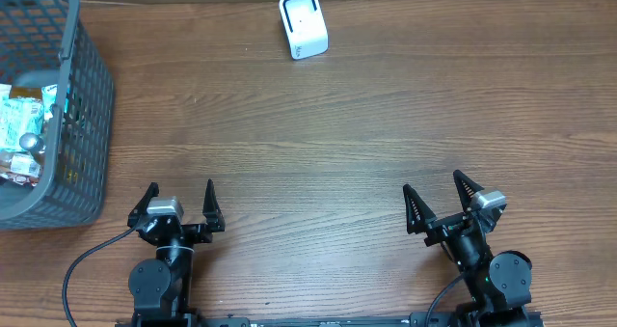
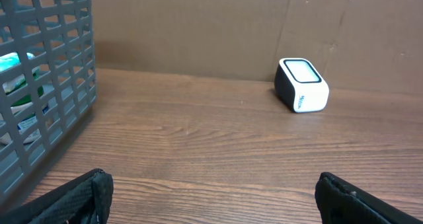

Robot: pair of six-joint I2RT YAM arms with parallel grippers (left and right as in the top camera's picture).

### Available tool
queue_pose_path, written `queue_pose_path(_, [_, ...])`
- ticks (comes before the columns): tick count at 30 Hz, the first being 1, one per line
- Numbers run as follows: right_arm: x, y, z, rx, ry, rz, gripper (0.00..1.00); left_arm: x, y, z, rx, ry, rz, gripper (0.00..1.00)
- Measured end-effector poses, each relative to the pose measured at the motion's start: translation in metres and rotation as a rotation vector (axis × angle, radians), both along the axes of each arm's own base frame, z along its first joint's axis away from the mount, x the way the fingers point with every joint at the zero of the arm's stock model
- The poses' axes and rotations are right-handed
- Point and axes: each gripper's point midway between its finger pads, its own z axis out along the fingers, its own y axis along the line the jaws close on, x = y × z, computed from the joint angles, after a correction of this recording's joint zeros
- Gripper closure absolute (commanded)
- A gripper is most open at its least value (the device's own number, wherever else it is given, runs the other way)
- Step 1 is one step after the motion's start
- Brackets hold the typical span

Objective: Scan the item barcode

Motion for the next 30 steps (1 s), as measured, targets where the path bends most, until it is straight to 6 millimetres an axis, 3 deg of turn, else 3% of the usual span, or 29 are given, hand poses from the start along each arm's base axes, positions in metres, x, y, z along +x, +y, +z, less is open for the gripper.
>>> queue_pose_path(30, [0.0000,-0.0001,0.0000,0.000,0.000,0.000,0.00,0.0000,0.0000,-0.0001,0.000,0.000,0.000,0.00])
